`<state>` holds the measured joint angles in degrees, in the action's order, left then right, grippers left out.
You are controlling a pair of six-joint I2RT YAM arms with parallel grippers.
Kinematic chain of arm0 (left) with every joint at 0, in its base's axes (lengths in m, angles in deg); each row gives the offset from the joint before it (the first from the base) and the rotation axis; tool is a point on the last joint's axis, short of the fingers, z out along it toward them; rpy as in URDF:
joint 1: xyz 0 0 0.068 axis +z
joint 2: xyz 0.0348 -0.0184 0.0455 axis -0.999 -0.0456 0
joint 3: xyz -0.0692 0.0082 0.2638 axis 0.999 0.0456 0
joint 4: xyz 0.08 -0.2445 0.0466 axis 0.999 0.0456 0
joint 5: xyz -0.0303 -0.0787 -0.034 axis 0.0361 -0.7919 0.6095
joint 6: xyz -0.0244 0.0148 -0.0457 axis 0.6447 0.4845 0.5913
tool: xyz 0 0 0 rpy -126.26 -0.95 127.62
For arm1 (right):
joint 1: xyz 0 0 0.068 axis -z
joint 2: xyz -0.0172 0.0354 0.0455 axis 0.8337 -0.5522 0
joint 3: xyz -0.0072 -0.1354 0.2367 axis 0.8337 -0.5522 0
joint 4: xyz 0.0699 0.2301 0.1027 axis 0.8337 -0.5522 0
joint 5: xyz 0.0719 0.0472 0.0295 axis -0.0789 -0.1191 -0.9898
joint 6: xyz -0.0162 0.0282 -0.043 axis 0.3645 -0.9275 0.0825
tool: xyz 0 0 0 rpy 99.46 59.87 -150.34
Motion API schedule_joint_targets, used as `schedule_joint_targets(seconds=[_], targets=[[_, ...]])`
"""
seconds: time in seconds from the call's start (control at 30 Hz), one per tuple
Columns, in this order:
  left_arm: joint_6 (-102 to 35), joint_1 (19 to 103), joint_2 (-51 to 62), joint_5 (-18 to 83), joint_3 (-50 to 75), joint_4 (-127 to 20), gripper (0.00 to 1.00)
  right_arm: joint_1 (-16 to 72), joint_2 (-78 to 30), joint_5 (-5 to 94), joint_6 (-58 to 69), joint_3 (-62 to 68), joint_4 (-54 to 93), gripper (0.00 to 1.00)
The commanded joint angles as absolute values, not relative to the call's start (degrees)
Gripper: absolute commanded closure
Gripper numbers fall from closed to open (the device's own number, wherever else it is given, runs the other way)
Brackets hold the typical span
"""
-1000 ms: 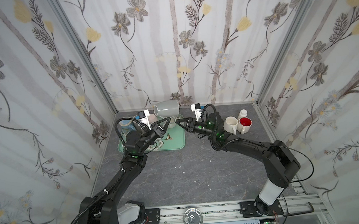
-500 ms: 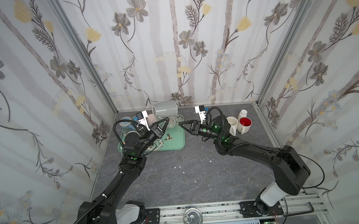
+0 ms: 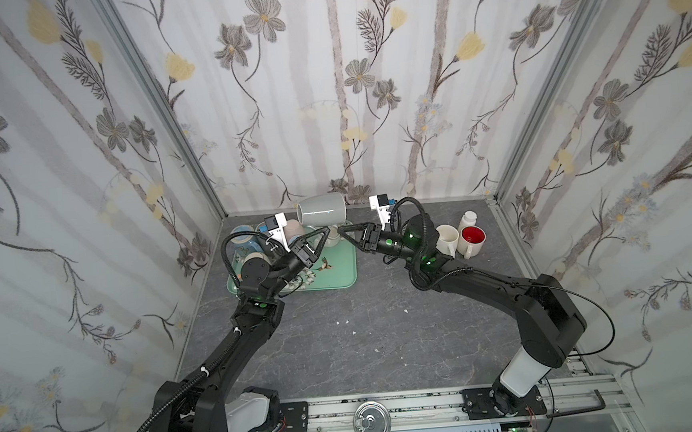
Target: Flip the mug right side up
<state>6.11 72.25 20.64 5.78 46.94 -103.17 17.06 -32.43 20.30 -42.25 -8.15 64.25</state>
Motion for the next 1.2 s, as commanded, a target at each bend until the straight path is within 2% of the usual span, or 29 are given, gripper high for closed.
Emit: schedule_joint_targets(seconds=[0.0, 0.17, 0.3, 0.57, 0.77, 0.93, 1.17], targets=[[8.08, 72.12, 21.0, 4.14, 46.58, -111.69, 1.0, 16.66, -33.25, 19.01, -44.63, -7.37, 68.3, 0.61], [8.72, 71.37, 20.18, 3.44, 46.27, -112.49, 1.0, 15.63, -34.01, 18.57, -45.02, -6.6, 68.77, 0.62], [9.49, 69.97, 19.23, 3.15, 46.12, -113.82, 1.0, 15.09, -35.03, 18.49, -46.56, -6.72, 71.03, 0.68], [9.26, 68.74, 18.11, 2.31, 47.05, -113.04, 1.0, 15.22, -35.6, 16.89, -49.96, -7.77, 77.49, 0.82], [8.18, 68.72, 17.89, 1.46, 47.33, -110.04, 1.0, 15.87, -34.53, 17.44, -49.48, -9.47, 78.67, 1.0], [7.69, 68.75, 17.34, 0.92, 47.02, -109.31, 0.99, 16.14, -33.72, 18.17, -47.91, -10.09, 78.59, 1.0], [8.35, 68.81, 16.08, -0.93, 46.63, -111.1, 0.9, 16.25, -32.51, 19.26, -45.36, -11.38, 78.99, 1.0]])
